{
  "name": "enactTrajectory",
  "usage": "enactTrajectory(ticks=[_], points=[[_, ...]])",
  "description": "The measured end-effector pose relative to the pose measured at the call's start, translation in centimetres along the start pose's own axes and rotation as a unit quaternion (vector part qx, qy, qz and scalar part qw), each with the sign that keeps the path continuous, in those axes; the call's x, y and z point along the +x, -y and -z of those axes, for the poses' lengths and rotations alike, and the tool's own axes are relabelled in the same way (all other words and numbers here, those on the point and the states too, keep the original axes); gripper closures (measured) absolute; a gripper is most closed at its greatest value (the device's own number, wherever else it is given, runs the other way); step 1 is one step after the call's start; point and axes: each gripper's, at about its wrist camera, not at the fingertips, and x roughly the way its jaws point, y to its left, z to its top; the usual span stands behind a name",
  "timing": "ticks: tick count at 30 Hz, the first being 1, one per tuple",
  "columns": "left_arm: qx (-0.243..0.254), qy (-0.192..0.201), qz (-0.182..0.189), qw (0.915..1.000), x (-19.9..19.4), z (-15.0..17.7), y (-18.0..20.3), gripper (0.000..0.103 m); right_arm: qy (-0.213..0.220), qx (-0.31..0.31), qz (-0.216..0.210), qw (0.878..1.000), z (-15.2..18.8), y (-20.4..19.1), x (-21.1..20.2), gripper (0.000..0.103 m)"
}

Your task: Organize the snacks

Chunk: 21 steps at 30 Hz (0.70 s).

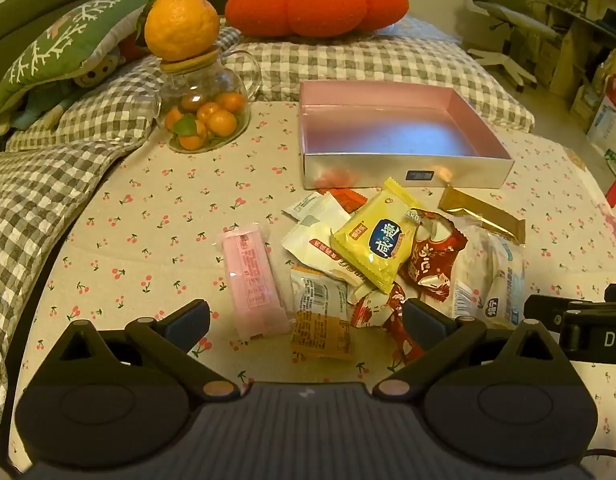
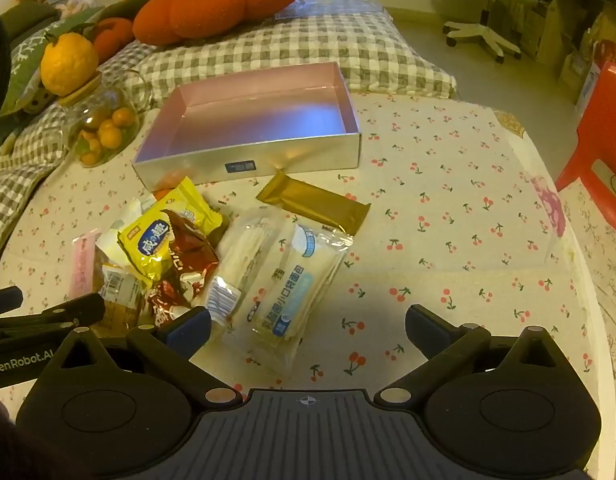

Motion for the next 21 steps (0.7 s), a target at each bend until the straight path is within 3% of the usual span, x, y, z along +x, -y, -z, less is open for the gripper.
enactTrajectory(ticks=[21], points=[[-0.001, 0.000, 0.001, 1.0000, -0.03, 0.12, 0.07, 0.000, 0.001, 0.000, 0.000, 1.000, 0.00, -0.18, -0.01, 0.000]])
